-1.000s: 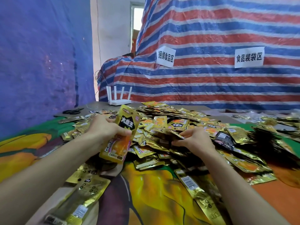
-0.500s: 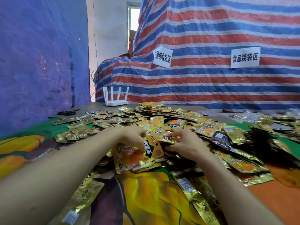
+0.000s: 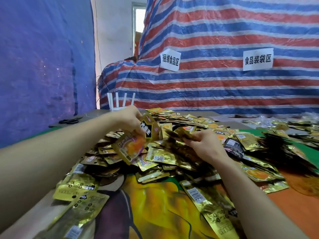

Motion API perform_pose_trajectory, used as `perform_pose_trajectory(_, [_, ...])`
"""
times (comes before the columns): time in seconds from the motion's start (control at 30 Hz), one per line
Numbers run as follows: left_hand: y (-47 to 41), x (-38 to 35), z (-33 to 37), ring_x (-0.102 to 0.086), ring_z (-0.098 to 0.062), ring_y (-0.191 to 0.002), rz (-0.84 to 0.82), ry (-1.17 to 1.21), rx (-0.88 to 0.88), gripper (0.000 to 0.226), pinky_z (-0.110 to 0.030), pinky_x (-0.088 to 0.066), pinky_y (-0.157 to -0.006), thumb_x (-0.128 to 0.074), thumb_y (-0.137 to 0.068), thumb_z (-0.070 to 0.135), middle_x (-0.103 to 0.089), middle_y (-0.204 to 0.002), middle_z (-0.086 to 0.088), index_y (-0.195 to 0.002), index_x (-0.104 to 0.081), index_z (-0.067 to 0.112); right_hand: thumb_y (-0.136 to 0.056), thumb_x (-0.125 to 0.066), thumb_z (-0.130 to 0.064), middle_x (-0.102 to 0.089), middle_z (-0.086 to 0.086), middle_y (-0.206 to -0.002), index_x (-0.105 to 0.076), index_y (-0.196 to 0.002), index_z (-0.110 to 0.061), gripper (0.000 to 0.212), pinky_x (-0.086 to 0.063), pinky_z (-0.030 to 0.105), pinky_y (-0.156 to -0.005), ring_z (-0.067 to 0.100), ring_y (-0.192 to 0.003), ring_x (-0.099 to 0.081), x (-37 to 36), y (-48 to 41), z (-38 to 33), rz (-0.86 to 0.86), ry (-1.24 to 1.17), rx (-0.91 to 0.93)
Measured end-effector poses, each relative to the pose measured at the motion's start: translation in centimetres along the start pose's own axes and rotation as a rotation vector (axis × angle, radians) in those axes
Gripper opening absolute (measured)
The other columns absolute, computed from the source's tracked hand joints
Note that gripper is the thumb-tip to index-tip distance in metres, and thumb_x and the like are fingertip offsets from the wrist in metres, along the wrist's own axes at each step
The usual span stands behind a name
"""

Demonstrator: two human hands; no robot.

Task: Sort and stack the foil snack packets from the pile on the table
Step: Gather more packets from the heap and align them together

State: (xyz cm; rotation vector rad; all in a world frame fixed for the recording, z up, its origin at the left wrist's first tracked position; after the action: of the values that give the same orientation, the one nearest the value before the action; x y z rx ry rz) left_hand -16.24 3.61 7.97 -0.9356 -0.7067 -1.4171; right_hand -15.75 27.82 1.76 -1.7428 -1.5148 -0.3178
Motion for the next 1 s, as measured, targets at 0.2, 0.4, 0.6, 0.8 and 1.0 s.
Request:
perform_pose_trajectory(0.2, [1.1,2.8,-3.4,-0.070,-0.024,-0.093,0.336,0.543,-0.064,0.022,-0.038,-0.055,-0.077,-0.076,-0.086,0.014,-0.072,-0.103,-0.006,-0.106,-0.067,0.019,-0.099,-0.063,-0.021,-0.069,0.003,-0.072,-0.069,-0.074,-0.016,0.026,-0.048,0.029,-0.052,0.020,-0.064,-0.061,2.0,0.1,0.6,0.336,-0.265,-0.018])
perform_pose_trajectory(0.4, [3.0,-3.6,-5.4,-0.074,-0.023,-0.084,0.458,0.949,-0.020,0.022,-0.038,-0.058,-0.073,-0.075,-0.086,0.010,-0.075,-0.093,-0.004,-0.099,-0.062,0.022,-0.093,-0.071,-0.033,-0.073,-0.001,-0.075,-0.070,-0.069,-0.024,0.026,-0.058,0.038,-0.064,0.018,-0.071,-0.069,2.2,0.5,1.8,0.439,-0.433,-0.158])
perform_pose_trajectory(0.6, [4.2,-6.3,-4.1,-0.075,-0.028,-0.089,0.349,1.145,-0.108,0.024,-0.045,-0.059,-0.076,-0.072,-0.081,0.023,-0.078,-0.094,-0.009,-0.103,-0.067,0.013,-0.097,-0.062,-0.044,-0.070,-0.007,-0.076,-0.065,-0.076,-0.024,0.029,-0.051,0.022,-0.048,0.013,-0.072,-0.069,3.1,0.8,3.3,0.649,-0.638,-0.298])
perform_pose_trajectory(0.8, [4.3,-8.1,-3.8,-0.075,-0.027,-0.084,0.094,1.416,-0.075,0.031,-0.040,-0.061,-0.063,-0.059,-0.092,0.016,-0.075,-0.100,-0.018,-0.121,-0.057,0.004,-0.103,-0.045,-0.054,-0.070,0.008,-0.093,-0.060,-0.090,-0.014,0.044,-0.062,0.056,-0.077,0.034,-0.090,-0.071,2.6,1.3,4.1,0.706,-0.959,-0.481])
perform_pose_trajectory(1.0, [5.1,-9.2,-2.5,-0.074,-0.024,-0.074,-0.146,1.570,-0.104,0.034,-0.039,-0.061,-0.060,-0.059,-0.084,0.017,-0.074,-0.085,-0.016,-0.115,-0.058,0.004,-0.100,-0.054,-0.026,-0.069,0.022,-0.102,-0.058,-0.120,-0.003,0.031,-0.061,0.041,-0.056,0.034,-0.076,-0.069,-1.6,1.2,2.8,0.139,-1.341,-0.685])
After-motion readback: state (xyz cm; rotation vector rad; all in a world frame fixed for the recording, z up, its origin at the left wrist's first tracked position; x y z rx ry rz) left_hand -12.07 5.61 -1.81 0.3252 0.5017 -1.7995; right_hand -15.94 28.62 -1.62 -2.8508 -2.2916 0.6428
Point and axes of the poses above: each hand's wrist, its own y-axis away from the middle knuckle, its own x-axis out of the back of the hand, z = x × y, the point moved 7 cm from there along -y, towards the middle knuckle
